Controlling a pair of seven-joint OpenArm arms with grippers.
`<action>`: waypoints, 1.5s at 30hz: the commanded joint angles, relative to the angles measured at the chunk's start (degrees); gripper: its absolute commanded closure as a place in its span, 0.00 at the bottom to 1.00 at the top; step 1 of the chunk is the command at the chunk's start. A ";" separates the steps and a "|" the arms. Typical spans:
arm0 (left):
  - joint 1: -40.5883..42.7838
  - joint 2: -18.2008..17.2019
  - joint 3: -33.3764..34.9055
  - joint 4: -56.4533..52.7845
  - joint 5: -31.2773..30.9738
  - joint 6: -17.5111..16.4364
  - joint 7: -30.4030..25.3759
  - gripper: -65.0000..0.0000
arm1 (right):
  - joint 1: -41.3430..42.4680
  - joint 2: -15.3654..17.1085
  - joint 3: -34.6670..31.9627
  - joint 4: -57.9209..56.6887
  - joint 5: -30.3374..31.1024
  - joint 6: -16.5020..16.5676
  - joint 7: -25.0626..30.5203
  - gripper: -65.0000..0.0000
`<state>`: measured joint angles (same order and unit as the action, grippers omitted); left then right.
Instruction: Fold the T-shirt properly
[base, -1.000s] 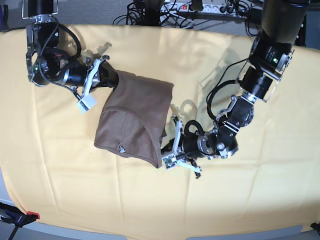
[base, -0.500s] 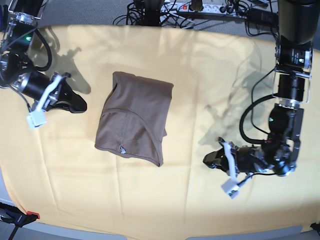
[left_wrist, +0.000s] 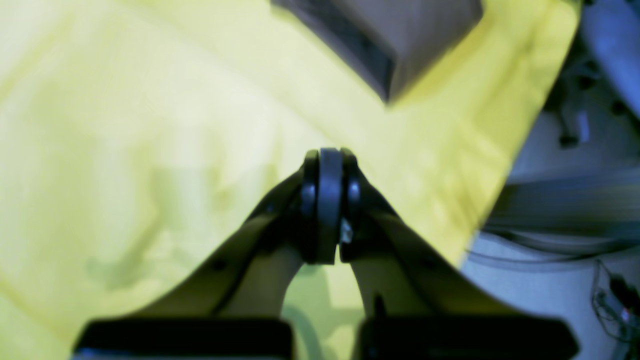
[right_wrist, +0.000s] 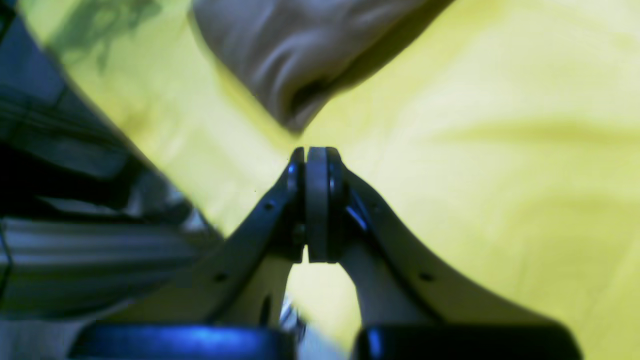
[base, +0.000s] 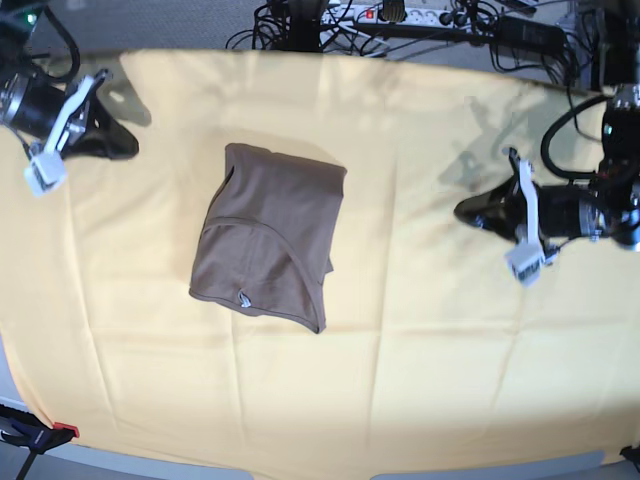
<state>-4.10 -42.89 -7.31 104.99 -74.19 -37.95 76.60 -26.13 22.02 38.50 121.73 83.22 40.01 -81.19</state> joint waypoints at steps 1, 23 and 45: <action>1.60 -1.38 -2.32 3.13 -2.73 -0.20 -0.26 1.00 | -1.90 1.14 1.81 2.75 1.78 -0.01 1.19 1.00; 73.50 15.85 -30.23 25.57 2.56 -2.05 3.40 1.00 | -45.13 -9.14 7.30 2.34 1.78 -0.01 1.19 1.00; 30.42 27.19 8.13 -52.89 56.83 -0.48 -53.79 1.00 | -2.60 -2.99 -38.05 -71.12 -62.36 -0.01 59.34 1.00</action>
<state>25.85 -15.51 0.91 51.31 -16.16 -37.69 22.17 -28.01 18.26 0.12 49.91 19.90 39.86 -21.39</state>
